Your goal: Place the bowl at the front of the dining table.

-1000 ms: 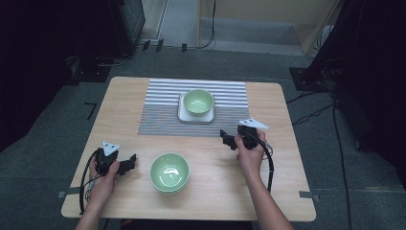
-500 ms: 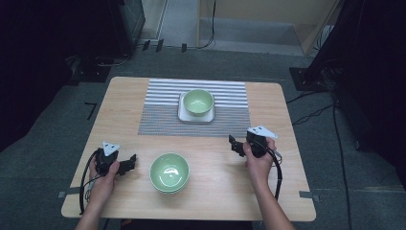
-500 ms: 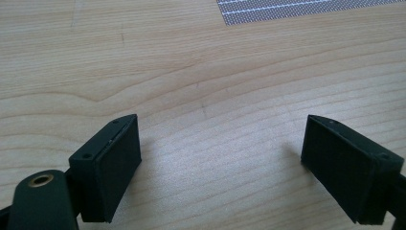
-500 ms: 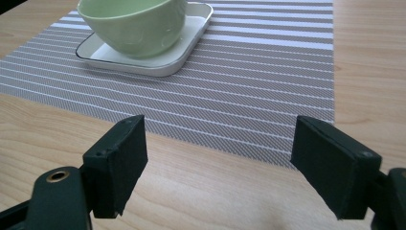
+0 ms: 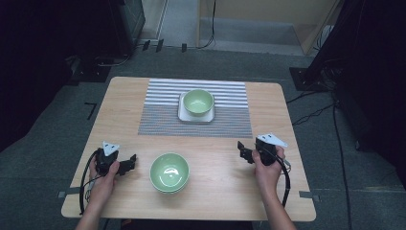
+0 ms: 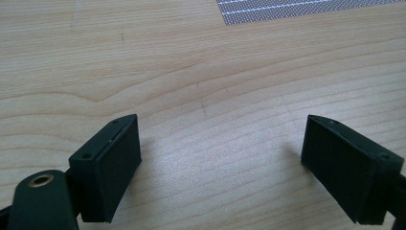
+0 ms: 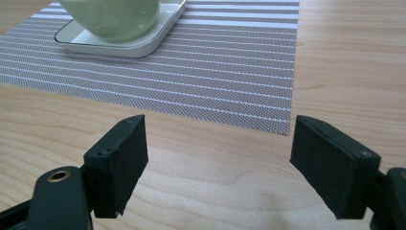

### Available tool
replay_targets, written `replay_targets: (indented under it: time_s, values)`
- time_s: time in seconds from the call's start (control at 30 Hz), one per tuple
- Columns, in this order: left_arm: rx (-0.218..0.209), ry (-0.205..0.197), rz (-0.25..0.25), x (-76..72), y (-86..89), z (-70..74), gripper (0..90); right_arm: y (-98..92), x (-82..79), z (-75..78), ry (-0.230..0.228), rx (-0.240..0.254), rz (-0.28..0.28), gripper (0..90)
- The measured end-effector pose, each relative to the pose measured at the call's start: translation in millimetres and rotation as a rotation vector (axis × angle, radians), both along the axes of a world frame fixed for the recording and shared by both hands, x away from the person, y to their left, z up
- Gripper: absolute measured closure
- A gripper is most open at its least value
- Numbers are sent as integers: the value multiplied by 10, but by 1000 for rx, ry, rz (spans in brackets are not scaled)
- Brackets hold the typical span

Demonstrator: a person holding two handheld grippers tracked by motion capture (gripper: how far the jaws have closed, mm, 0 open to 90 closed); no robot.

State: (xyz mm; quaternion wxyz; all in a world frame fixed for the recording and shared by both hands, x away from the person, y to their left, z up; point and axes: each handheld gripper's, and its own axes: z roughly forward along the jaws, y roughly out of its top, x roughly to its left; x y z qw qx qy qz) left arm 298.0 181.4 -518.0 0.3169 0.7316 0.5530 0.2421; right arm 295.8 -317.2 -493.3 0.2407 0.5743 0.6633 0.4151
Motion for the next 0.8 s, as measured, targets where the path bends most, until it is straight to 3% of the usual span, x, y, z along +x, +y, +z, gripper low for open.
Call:
replay_targets:
  time_s: [0.8]
  values:
    - [0,0,0,0,0,0,136,-434,-288,-79,14,-1,-87,201]
